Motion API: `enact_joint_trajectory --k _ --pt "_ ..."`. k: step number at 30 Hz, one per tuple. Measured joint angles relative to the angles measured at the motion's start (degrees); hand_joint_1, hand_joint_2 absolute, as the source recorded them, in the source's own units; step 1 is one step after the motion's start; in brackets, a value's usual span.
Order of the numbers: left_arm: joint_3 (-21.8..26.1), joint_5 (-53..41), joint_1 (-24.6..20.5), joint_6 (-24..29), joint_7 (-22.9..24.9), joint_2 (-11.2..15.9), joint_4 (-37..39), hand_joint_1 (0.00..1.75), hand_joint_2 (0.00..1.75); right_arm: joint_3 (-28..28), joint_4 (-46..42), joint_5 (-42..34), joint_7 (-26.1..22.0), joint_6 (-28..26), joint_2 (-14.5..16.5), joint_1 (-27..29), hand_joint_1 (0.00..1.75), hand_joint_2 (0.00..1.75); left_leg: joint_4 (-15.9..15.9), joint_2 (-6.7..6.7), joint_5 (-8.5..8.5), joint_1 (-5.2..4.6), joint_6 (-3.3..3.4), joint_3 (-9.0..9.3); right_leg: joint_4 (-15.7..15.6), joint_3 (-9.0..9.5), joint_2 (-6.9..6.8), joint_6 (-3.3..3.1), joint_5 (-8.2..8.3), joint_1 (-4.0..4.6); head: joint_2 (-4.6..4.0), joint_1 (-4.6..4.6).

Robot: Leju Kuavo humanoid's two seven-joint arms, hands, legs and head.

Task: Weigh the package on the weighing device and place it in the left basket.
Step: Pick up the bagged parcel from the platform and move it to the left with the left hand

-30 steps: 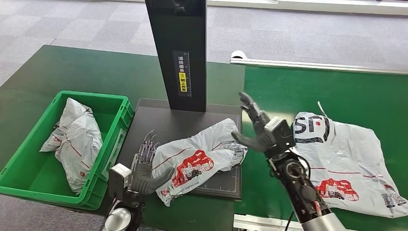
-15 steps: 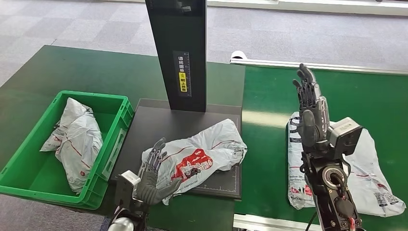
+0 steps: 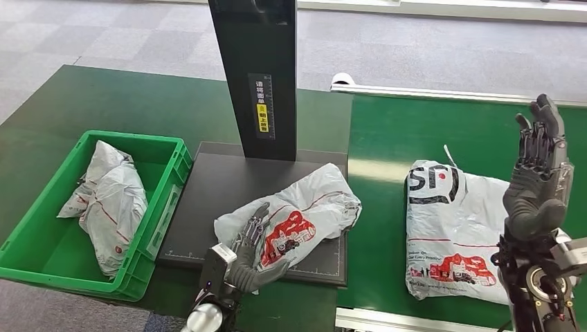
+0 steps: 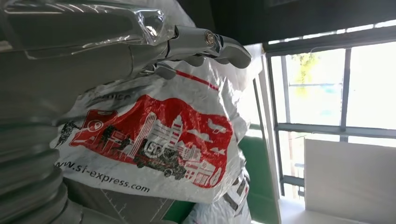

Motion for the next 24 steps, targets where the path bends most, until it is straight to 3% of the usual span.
enact_joint_trajectory --k 10,13,17,21,24 --pt "-4.0 4.6 -1.8 0.9 -2.1 1.6 4.1 0.0 1.75 -3.3 -1.6 0.0 -5.2 -4.3 -3.9 5.1 0.0 0.0 0.0 0.02 -0.02 0.0 0.02 0.02 0.0 0.02 0.02 0.01 -0.02 0.0 0.0 0.02" --pt "-4.8 5.2 -1.8 1.1 -2.2 2.6 4.1 0.0 1.75 -3.6 -1.7 -0.2 -5.4 -5.3 -4.2 6.2 0.0 0.0 0.0 0.01 -0.02 0.0 0.02 0.03 0.0 0.05 0.0 0.01 -0.02 0.01 0.0 0.02" --pt "-5.3 6.1 -1.9 1.9 -2.2 4.1 3.5 0.0 1.75 -3.9 -1.9 -6.2 -3.0 -4.2 -3.7 8.8 0.0 0.0 0.0 0.02 -0.02 0.01 0.02 0.04 0.0 0.05 0.02 0.01 -0.02 0.02 0.0 0.01" --pt "-5.1 6.2 -3.3 4.0 -2.2 5.6 1.8 0.0 1.75 -3.3 0.2 -11.6 3.2 -0.4 -3.3 11.3 0.0 1.75 0.0 -0.06 0.0 0.02 0.01 0.03 0.0 0.04 -0.08 0.0 -0.03 0.04 0.01 0.02" --pt "-4.6 5.2 -5.9 5.8 -2.2 5.7 1.5 0.0 1.75 -2.2 2.8 -11.6 3.7 1.7 -2.6 13.8 0.0 1.75 0.0 -0.17 0.03 0.02 0.02 -0.03 0.0 0.07 -0.22 0.0 -0.03 0.04 0.0 0.02"
